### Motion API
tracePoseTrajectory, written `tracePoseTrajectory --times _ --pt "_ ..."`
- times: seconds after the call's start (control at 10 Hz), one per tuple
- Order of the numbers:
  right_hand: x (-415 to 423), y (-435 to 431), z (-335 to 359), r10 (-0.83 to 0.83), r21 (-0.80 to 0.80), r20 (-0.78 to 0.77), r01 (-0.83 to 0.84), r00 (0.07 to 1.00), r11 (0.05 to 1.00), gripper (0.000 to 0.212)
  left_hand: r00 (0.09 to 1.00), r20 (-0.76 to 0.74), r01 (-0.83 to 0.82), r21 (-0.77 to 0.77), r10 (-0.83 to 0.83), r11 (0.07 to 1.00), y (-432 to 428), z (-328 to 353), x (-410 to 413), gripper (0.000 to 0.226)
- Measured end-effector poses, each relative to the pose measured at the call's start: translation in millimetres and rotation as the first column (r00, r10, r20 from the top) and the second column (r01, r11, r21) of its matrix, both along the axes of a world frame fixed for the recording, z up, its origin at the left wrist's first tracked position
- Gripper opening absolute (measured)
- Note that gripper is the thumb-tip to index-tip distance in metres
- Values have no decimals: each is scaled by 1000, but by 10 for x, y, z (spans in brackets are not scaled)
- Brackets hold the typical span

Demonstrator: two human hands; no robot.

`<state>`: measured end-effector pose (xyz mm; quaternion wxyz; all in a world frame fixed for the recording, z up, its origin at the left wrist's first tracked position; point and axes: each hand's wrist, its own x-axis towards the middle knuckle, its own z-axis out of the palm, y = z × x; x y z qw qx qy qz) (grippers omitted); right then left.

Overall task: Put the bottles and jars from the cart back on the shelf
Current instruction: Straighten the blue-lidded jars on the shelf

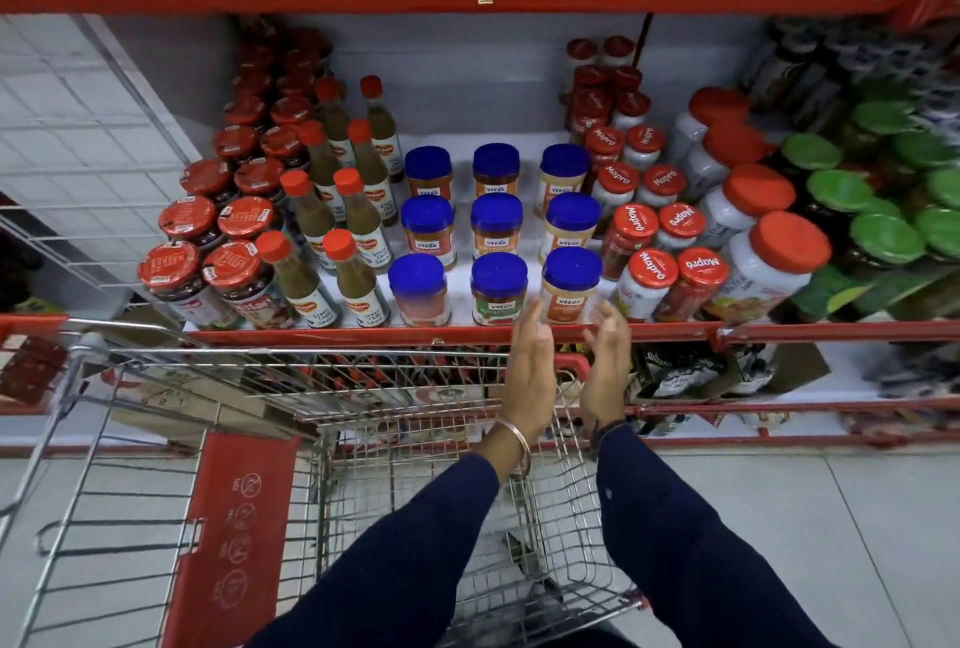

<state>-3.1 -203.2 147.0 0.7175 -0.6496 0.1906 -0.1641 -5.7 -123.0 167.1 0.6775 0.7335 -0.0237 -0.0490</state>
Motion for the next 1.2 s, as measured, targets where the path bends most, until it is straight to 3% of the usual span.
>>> tracePoseTrajectory --times 0.1,0.2,0.3,0.4,0.5,0.6,0.7,0.8,0.9,1.0,1.1,1.2 --pt "78 -124 97 96 13 3 -96 995 995 89 985 -123 114 -76 -122 991 -148 189 112 97" --pt "152 -187 106 231 -25 -27 -232 973 972 104 959 -237 94 -251 -156 963 -178 157 291 123" --pt "156 -259 148 296 -31 -53 -298 954 954 88 941 -271 128 -274 -204 953 -152 207 296 132" --pt "132 -322 229 312 -10 -80 -314 947 949 79 939 -284 130 -226 -193 965 -123 188 287 134" --pt "128 -396 222 302 7 -54 -302 952 953 103 942 -274 125 -244 -193 962 -109 200 284 135" --pt "99 -412 245 297 43 -21 -296 955 954 90 938 -284 129 -253 -201 959 -113 187 299 136" --pt "78 -420 263 298 47 -10 -297 955 954 79 931 -306 123 -249 -198 961 -98 186 311 108" --pt "84 -437 236 275 51 -16 -274 961 960 94 927 -329 96 -255 -180 962 -79 168 310 81" --pt "84 -417 282 275 55 -12 -274 961 960 81 919 -335 128 -239 -206 962 -59 231 300 110" --pt "60 -433 235 270 31 -47 -269 962 963 93 924 -306 168 -216 -230 962 -22 267 268 138" --pt "-15 -433 173 285 -33 -77 -288 956 957 93 939 -287 143 -175 -189 974 43 314 185 132" --pt "-473 -506 -71 181 -217 -183 -219 966 951 57 964 -184 169 -130 -191 977 166 418 134 110"
